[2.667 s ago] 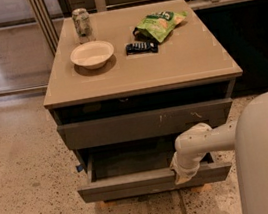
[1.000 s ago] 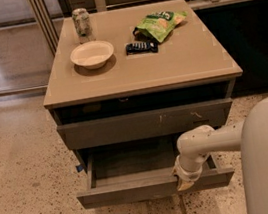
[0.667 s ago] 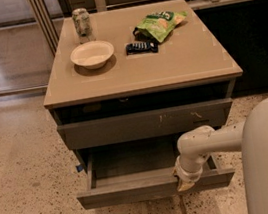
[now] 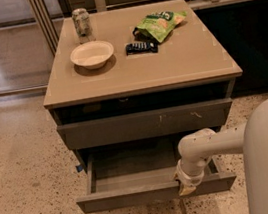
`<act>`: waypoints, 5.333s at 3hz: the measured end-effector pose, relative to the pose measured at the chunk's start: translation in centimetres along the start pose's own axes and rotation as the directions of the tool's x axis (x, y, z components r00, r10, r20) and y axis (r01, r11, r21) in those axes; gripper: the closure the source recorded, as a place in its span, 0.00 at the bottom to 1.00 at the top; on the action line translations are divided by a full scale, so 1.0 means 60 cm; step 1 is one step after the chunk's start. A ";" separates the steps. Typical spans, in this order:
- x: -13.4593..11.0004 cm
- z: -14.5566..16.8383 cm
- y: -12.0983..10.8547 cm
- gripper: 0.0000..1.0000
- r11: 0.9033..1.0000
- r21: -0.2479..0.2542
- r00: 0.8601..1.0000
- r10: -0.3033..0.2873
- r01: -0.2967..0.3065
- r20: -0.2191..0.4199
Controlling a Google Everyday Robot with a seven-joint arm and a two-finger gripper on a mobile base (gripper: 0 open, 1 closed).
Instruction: Open middle drawer
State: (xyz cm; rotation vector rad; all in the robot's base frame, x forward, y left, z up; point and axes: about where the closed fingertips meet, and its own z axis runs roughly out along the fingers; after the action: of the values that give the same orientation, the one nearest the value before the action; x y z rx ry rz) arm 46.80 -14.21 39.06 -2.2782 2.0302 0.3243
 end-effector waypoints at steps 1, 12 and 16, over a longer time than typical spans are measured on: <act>-0.002 0.006 0.031 1.00 1.000 -0.022 1.000 0.018 -0.017 0.011; -0.022 0.017 0.201 1.00 0.980 -0.130 0.982 0.161 -0.148 0.096; -0.022 0.021 0.225 0.62 0.974 -0.149 0.977 0.186 -0.169 0.106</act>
Offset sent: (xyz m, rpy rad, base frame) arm -0.1125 -0.0025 -0.0033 0.0472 0.1279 -0.0825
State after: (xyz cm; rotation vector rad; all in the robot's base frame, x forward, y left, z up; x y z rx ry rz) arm 33.20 -14.33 39.25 -2.0950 2.2181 0.6177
